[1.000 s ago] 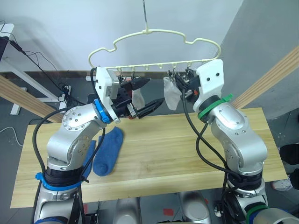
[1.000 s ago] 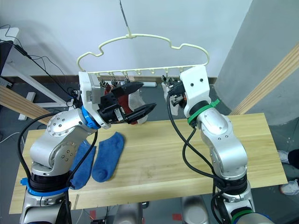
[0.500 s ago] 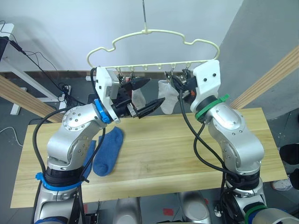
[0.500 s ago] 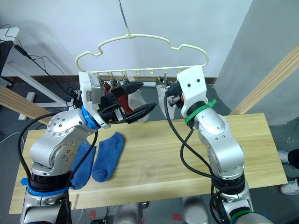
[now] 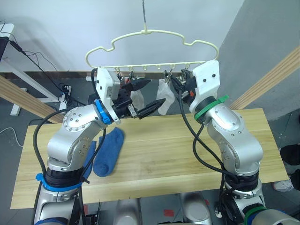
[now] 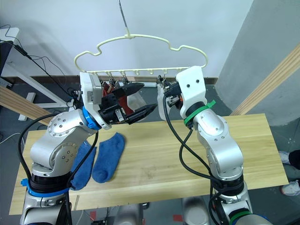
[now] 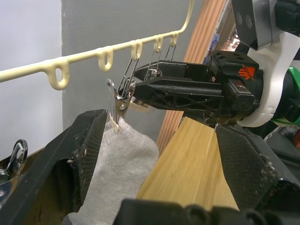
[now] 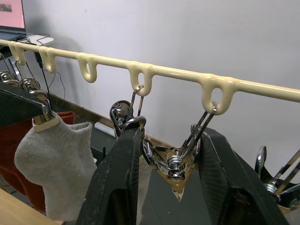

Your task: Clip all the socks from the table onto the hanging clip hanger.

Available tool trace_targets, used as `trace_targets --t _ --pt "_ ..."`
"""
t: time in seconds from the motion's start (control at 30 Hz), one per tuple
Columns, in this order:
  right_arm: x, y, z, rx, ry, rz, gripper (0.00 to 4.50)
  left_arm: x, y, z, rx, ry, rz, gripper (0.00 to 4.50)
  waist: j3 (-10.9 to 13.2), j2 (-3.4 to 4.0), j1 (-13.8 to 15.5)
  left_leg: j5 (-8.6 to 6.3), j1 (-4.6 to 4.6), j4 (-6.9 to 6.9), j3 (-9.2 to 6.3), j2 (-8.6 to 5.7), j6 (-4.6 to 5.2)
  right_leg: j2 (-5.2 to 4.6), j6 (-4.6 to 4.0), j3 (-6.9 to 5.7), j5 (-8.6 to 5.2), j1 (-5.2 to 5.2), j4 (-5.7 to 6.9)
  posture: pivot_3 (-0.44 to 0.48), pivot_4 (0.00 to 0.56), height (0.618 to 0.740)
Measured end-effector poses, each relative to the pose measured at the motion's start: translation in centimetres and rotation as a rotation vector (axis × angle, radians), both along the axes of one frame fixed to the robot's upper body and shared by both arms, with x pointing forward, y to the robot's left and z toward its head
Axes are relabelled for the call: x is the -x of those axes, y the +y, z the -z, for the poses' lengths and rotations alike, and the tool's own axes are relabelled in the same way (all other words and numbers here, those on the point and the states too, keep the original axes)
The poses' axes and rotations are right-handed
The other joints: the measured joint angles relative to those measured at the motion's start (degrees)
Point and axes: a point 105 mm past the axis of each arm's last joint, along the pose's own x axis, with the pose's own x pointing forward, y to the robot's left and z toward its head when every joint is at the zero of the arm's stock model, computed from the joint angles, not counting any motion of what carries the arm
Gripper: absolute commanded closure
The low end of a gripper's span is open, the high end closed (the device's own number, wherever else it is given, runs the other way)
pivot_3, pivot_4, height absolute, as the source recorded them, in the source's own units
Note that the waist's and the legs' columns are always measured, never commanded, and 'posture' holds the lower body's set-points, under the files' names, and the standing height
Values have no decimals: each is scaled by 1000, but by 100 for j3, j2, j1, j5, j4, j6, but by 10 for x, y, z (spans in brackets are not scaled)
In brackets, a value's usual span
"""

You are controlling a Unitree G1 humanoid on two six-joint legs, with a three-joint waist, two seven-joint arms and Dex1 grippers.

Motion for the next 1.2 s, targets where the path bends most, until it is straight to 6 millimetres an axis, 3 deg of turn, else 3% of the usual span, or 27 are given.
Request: trace_targets --t 0.27,0.57,0.63,0.73,0.9,1.2 --pt "-1 0 0 -6 3 0 4465 0 0 0 3 1 0 378 0 0 0 0 0 0 0 0 0 0 0 0 0 0 0 -214 381 740" --pt "-1 0 -1 -8 -5 -2 4497 -2 5 13 5 21 -72 378 0 0 -16 0 1 -1 2 2 0 0 0 3 0 -1 -1 -213 380 740" --pt "-1 -1 -1 -6 -7 0 4497 -3 9 26 -12 44 -113 378 0 0 -7 0 0 -2 -1 2 0 0 0 0 0 -2 -1 -213 380 740" --pt "-1 0 -1 -6 -8 -3 4500 -5 19 45 -15 74 -230 14 -4 1 -14 -1 2 -1 0 2 1 -2 0 7 0 -1 -2 -215 380 740" --pt "-2 -2 -1 -2 -11 5 4500 3 49 125 -54 278 -555 14 -8 1 -24 -1 0 -4 -6 5 1 -4 0 6 0 -5 -5 -219 383 740" --pt "-1 -1 0 0 -8 -3 4500 30 111 168 -1 432 -997 14 -9 -1 -5 1 4 -1 -2 4 3 2 -3 4 6 -3 3 -214 386 740"
